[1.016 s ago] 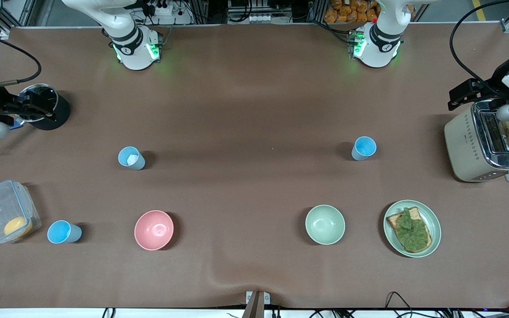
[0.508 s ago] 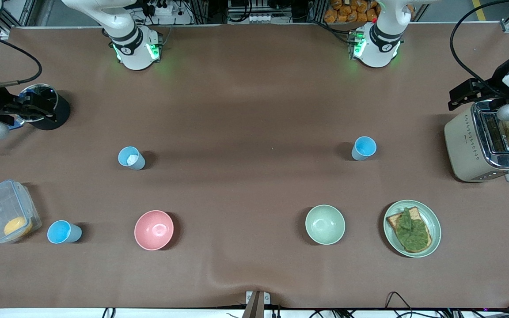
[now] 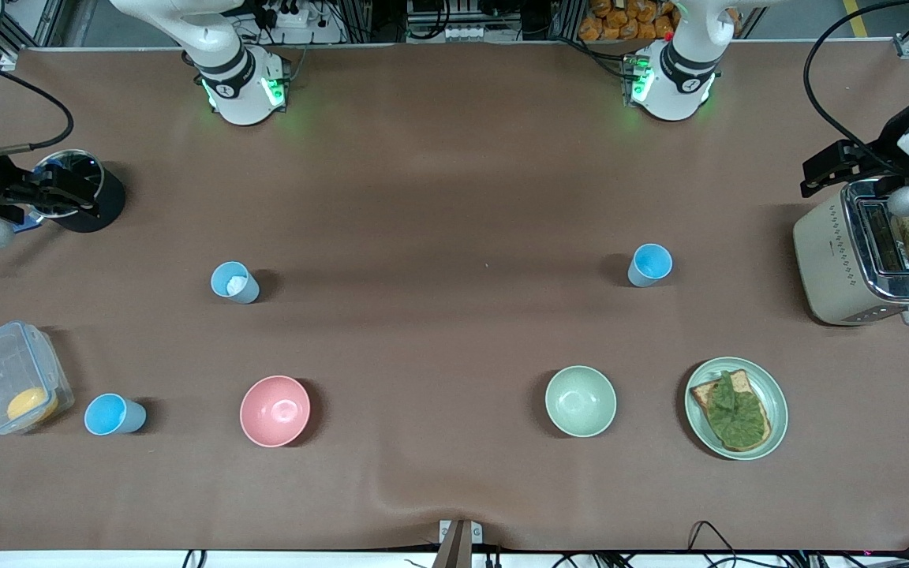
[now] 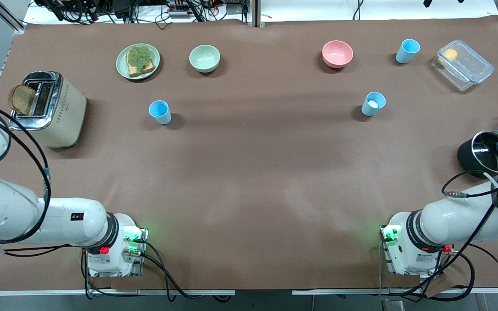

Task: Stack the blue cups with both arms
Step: 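Move the right gripper over the blue cup beside the black saucepan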

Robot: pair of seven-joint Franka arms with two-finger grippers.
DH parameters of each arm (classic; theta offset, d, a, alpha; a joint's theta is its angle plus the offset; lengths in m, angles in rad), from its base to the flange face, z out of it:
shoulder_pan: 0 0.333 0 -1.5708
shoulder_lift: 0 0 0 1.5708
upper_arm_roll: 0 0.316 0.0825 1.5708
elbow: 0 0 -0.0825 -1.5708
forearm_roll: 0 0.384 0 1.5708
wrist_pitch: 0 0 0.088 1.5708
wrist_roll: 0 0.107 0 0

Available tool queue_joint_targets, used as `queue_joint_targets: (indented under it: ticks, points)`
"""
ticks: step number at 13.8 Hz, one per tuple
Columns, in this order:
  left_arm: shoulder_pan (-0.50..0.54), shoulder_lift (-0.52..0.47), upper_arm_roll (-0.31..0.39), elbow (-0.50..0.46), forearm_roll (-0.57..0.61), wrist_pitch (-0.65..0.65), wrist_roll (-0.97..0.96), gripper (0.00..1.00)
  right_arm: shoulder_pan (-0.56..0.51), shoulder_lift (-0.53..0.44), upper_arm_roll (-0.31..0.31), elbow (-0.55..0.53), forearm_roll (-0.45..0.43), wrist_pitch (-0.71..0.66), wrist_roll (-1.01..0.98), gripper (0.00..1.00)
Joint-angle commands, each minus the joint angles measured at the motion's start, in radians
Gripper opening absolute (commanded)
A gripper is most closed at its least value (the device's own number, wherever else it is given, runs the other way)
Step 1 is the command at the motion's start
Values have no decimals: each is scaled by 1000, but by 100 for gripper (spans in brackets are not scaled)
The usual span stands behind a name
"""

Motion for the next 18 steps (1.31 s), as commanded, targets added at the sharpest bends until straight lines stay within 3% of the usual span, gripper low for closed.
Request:
queue_joint_targets:
  ticks: [1, 10, 12, 18]
  points:
    - [8, -5, 0, 9, -14, -4, 9, 100, 4, 3, 2, 20, -4, -16, 15, 100]
    - [8, -3, 0, 9, -14, -6, 3, 100, 5, 2, 5, 16, 5, -26, 17, 100]
    - [8, -5, -5, 7, -14, -7, 5, 100, 14, 6, 10, 7, 55, 20, 15, 100]
    - [19, -6, 0, 7, -14, -10, 6, 100, 71, 6, 10, -257, 66, 269, 63, 100]
